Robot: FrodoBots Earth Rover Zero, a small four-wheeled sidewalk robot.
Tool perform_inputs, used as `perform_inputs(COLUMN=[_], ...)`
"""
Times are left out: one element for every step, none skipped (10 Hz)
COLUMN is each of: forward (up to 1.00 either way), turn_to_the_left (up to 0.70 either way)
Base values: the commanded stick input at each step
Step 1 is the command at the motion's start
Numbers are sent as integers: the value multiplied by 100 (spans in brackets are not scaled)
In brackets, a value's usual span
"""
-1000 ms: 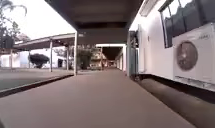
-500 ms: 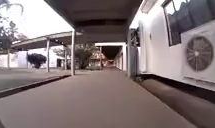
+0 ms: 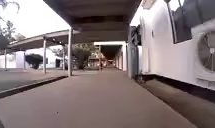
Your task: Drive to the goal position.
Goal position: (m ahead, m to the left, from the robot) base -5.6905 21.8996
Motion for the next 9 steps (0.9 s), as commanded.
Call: perform_inputs(forward=[70,70,70,70,70,70,70,70,70], turn_to_the_left=[0,0,0,0,0,0,0,0,0])
